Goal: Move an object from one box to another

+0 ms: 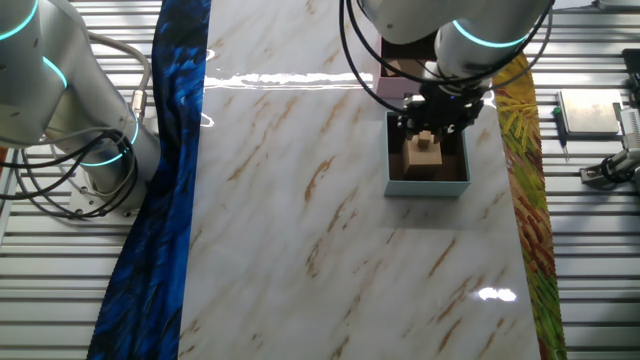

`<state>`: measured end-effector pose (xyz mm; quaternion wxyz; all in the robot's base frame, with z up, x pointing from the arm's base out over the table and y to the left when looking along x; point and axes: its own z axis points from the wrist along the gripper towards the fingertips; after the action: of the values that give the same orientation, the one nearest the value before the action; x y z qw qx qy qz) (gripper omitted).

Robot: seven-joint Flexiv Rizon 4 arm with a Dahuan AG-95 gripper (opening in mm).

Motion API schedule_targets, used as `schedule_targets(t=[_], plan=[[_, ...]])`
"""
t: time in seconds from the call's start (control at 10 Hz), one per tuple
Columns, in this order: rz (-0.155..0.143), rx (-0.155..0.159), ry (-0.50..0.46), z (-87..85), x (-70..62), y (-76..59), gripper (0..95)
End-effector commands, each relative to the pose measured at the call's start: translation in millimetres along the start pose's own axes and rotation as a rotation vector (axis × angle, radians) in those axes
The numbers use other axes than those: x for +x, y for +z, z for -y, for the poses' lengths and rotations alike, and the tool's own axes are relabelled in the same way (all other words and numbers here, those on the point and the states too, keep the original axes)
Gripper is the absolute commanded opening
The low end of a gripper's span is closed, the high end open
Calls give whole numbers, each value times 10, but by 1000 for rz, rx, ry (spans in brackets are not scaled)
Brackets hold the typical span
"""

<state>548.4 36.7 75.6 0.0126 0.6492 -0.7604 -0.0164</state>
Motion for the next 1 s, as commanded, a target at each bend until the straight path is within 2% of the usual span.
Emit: schedule_targets(t=[0.1, 0.5, 0.9, 1.0], plan=[[5, 1, 2, -10, -3, -4, 0], [4, 0, 10, -29, -13, -81, 0], [2, 0, 56, -126, -76, -375, 0], [2, 0, 62, -126, -76, -375, 0]])
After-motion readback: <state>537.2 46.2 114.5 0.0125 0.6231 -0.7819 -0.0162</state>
